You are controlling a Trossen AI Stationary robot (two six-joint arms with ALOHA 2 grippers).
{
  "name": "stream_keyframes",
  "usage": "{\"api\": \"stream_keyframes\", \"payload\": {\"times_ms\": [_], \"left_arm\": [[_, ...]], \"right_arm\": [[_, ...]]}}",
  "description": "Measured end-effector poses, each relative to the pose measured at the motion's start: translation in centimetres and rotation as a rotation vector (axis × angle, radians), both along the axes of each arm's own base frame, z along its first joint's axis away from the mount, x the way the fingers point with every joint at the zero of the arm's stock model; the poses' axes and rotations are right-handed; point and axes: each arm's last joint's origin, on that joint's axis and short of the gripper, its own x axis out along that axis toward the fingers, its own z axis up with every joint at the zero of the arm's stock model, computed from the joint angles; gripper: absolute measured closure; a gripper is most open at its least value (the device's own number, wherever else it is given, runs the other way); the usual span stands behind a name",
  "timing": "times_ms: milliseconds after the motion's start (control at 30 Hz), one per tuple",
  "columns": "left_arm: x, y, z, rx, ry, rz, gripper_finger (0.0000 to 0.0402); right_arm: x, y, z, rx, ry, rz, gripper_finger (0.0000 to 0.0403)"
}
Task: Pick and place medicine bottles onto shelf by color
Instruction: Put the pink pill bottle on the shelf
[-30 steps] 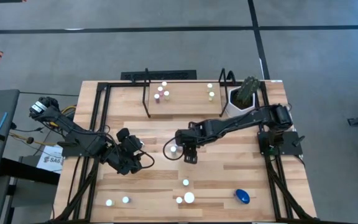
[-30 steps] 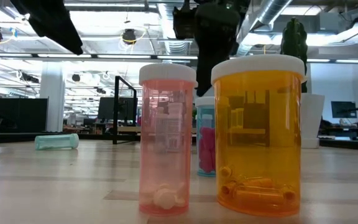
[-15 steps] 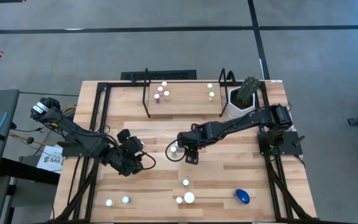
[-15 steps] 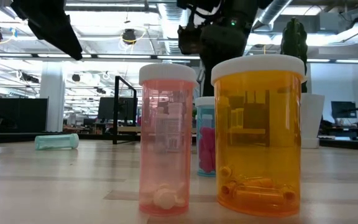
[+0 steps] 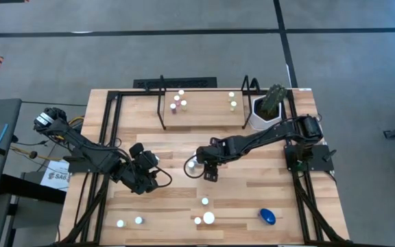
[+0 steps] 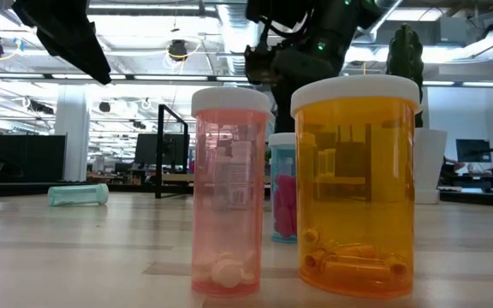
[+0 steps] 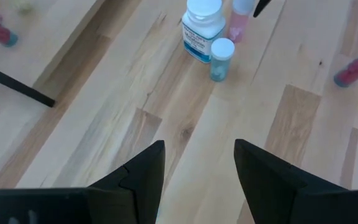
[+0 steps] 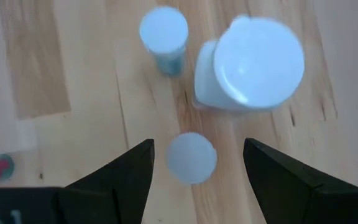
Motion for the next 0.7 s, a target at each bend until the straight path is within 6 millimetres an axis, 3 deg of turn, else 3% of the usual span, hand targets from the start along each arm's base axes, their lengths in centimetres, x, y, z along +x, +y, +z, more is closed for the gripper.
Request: {"api": "stream_keyframes", "payload": {"times_ms": [400,700], "left_arm": [[0.01,-0.01,0.01,-0.001,-0.001,0.0,0.0221],[0.01,-0.01,0.0,-0.002,-0.001,-0.001,0.0221]], "right_arm": [[-0.16,-0.02,-1.01,0.008,-0.024,-0.009,0.0144],[-0.16,-0.02,-1.01,0.008,-0.024,-0.009,0.025]]}}
